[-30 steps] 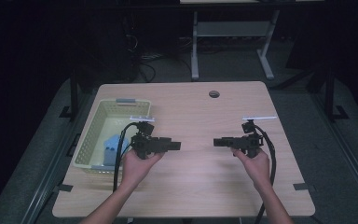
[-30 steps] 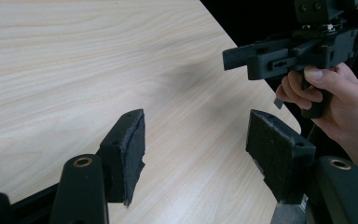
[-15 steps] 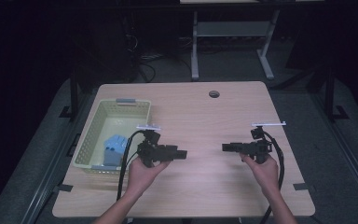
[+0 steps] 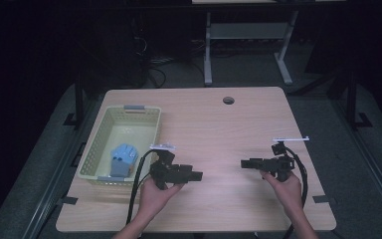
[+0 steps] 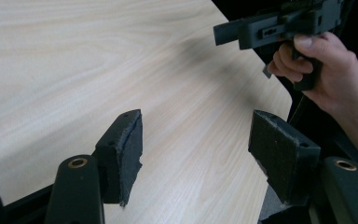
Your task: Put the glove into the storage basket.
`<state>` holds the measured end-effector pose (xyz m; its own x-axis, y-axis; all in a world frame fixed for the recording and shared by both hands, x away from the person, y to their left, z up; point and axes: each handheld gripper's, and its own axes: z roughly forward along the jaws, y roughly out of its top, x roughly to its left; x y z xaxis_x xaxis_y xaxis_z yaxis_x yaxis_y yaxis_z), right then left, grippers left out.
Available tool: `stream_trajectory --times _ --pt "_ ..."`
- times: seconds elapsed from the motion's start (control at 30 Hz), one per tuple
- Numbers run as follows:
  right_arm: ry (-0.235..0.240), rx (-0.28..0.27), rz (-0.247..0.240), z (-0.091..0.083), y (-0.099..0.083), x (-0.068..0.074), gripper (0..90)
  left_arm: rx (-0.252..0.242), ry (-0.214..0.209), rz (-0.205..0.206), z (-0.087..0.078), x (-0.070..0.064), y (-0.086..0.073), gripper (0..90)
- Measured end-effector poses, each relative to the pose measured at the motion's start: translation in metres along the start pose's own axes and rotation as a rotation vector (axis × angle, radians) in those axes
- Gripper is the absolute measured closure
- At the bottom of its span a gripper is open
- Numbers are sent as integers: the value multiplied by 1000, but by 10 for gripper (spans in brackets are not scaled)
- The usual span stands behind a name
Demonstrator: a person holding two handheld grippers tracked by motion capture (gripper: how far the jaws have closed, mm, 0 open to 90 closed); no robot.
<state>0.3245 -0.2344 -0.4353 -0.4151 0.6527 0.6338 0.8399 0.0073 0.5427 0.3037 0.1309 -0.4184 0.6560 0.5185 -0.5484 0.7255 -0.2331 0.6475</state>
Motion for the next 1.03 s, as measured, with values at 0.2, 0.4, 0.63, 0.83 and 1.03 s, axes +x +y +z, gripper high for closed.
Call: stream_trajectory --times 0.2,0.4,0.63,0.83,1.03 --pt "3 3 6 -2 -9 -2 363 2 -14 -3 1 -1 -12 338" --pt "6 5 7 -3 -19 -3 346 6 -26 13 4 -4 -23 321" --pt "10 -7 -2 -6 -31 -4 340 3 -47 19 6 -7 -33 310" --pt "14 -11 8 -9 -40 -5 332 -9 -52 23 6 -5 -40 302" --pt "24 -18 -19 -7 -47 -2 310 -7 -58 48 8 -8 -46 292"
